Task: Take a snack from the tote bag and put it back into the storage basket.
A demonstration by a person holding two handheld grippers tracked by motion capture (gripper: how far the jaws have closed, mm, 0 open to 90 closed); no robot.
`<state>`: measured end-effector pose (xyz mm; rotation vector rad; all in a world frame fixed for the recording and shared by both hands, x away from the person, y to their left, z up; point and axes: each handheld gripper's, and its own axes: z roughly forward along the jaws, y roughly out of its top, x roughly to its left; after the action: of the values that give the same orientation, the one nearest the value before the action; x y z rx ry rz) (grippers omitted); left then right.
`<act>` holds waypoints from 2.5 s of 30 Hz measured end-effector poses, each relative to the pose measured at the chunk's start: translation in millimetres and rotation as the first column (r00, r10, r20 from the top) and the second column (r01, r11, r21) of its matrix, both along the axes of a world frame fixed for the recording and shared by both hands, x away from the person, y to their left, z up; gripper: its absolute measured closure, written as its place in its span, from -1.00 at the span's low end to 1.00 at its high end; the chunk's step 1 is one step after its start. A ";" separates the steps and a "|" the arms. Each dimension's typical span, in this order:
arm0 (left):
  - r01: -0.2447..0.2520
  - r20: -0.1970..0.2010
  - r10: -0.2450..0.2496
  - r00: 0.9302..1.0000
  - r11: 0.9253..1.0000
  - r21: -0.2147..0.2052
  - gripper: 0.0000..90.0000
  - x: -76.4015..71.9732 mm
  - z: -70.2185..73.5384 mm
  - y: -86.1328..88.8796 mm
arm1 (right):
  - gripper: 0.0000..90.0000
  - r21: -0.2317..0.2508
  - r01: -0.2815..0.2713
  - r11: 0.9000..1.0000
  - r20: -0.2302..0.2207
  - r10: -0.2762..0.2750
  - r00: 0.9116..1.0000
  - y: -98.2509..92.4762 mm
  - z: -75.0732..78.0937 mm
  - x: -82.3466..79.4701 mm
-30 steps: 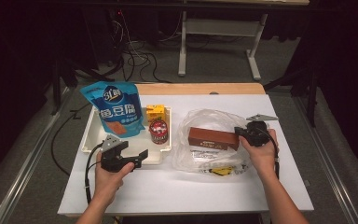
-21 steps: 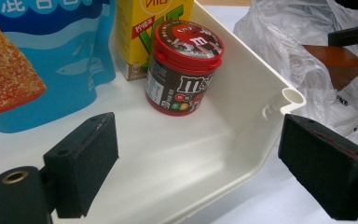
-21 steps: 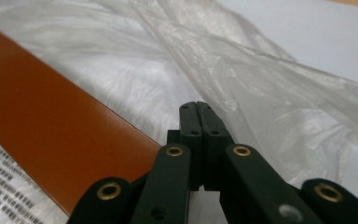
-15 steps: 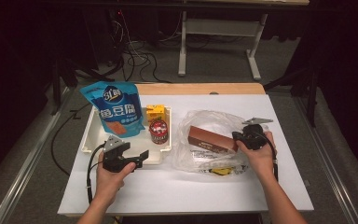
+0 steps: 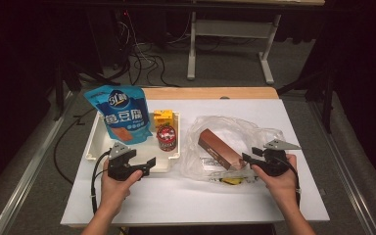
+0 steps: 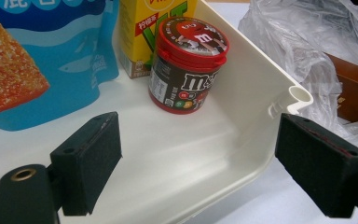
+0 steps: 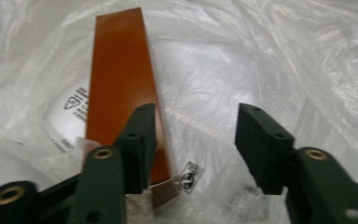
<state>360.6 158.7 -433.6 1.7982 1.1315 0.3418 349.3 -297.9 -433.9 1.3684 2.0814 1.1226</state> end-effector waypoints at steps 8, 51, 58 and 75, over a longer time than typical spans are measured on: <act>0.003 -0.001 -0.003 1.000 1.000 0.013 -0.67 -0.6 -1.2 -1.6 | -0.24 -0.012 -0.040 0.999 -0.004 0.040 0.999 13.9 -1.6 -17.2; 0.018 0.007 -0.019 1.000 0.999 0.046 -0.65 -3.5 -3.9 -6.9 | 0.53 0.088 -0.115 0.989 0.007 0.115 0.993 11.3 14.9 -64.2; 0.023 0.006 -0.024 1.000 0.998 0.052 -0.65 -4.5 -4.4 -9.5 | 0.61 0.042 -0.090 0.995 0.036 0.088 0.995 15.3 28.3 -36.5; 0.029 0.004 -0.030 1.000 0.998 0.046 -0.65 -4.0 -5.2 -9.2 | -0.30 -0.053 -0.101 0.993 -0.119 0.094 0.988 35.9 -17.1 5.1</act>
<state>356.5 149.5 -438.8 1.8519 1.1008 0.3574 354.4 -262.0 -451.0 1.3467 2.2677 1.0330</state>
